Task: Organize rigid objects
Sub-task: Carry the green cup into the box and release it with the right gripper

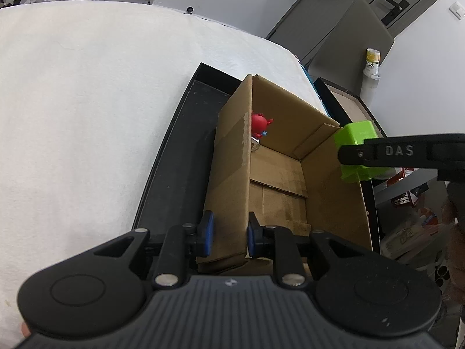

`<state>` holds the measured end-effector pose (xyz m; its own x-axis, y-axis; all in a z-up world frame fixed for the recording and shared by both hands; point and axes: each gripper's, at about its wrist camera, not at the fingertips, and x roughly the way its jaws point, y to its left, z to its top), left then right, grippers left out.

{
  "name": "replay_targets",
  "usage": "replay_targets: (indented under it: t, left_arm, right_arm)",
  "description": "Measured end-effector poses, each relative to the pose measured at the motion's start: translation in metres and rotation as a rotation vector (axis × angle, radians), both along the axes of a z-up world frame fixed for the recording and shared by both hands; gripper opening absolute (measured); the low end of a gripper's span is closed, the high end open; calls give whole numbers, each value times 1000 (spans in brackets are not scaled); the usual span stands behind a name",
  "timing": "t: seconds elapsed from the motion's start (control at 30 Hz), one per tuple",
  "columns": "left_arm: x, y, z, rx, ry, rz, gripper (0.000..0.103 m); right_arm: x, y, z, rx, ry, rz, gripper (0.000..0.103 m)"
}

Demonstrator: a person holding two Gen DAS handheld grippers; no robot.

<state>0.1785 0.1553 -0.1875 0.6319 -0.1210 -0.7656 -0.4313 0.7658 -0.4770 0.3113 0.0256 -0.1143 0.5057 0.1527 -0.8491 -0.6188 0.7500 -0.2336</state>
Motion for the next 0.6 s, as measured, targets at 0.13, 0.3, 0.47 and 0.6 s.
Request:
replay_targets:
  t: [0.13,0.3,0.47,0.6]
  left_arm:
    - [0,0,0,-1,0,-2,21]
    - [0,0,0,0,-1,-3,21]
    - [-1,-1,3,0,-9,1,22]
    - [-1,-1,3,7,-6,1,22]
  right_arm:
    - [1,6,-4,10,6,13,48]
    - [1,11,-4,42,-14,26,52]
    - [-1,6,9,69,-44,17,60]
    - [2,-5,17,63,-40,4,60]
